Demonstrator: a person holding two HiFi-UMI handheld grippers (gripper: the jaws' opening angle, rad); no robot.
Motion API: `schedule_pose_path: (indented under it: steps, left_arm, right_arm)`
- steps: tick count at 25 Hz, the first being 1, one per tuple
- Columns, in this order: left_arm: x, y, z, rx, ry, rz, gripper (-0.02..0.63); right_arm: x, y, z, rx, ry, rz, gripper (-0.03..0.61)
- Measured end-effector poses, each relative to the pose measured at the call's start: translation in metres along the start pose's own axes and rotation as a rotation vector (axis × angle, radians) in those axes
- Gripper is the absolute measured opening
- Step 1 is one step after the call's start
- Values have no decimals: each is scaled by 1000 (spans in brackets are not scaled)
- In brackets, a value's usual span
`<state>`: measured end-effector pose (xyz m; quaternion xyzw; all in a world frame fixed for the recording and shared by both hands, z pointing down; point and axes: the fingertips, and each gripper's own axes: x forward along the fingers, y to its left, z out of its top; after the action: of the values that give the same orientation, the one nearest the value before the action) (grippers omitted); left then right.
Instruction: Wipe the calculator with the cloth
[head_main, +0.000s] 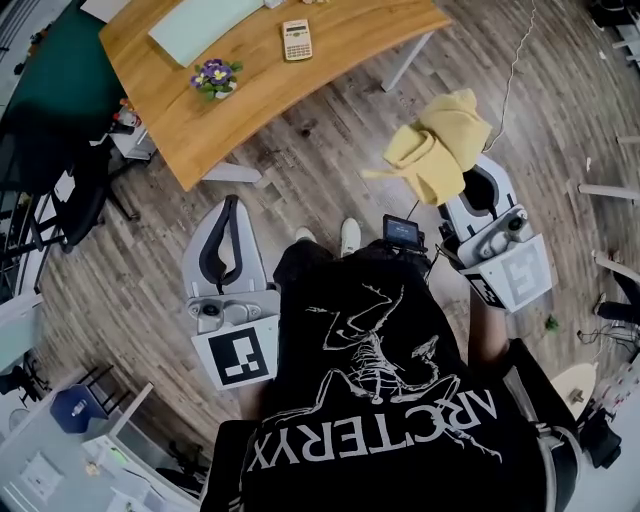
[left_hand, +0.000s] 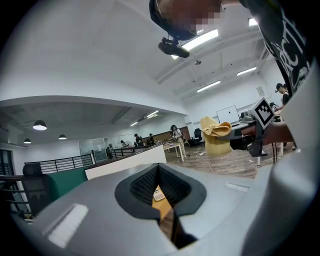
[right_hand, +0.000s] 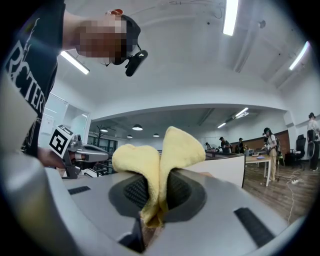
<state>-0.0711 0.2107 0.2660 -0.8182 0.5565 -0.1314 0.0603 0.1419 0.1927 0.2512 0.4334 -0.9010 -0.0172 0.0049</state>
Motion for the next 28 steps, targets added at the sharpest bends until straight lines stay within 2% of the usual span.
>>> schedule_pose_path:
  steps: [7, 11, 15, 19, 24, 26, 28]
  left_arm:
    - [34, -5, 0, -9, 4, -7, 9]
    - [68, 13, -3, -5, 5, -16, 9]
    - [115, 51, -12, -13, -5, -32, 9]
    - [172, 111, -22, -38, 4, -42, 9]
    - [214, 171, -24, -43, -14, -60, 9]
    - [226, 191, -25, -48, -11, -69, 9]
    - [241, 204, -24, -47, -16, -83, 9]
  right_arm:
    - [17, -34, -8, -5, 15, -6, 57]
    - [50, -53, -19, 14, 25, -11, 57]
    - [110, -68, -23, 3, 35, -12, 57]
    - [191, -85, -21, -5, 43, -22, 57]
    - [272, -92, 6, -42, 33, -29, 57]
    - [295, -94, 17, -58, 29, -37, 57]
    - [300, -106, 3, -70, 61, -72, 57]
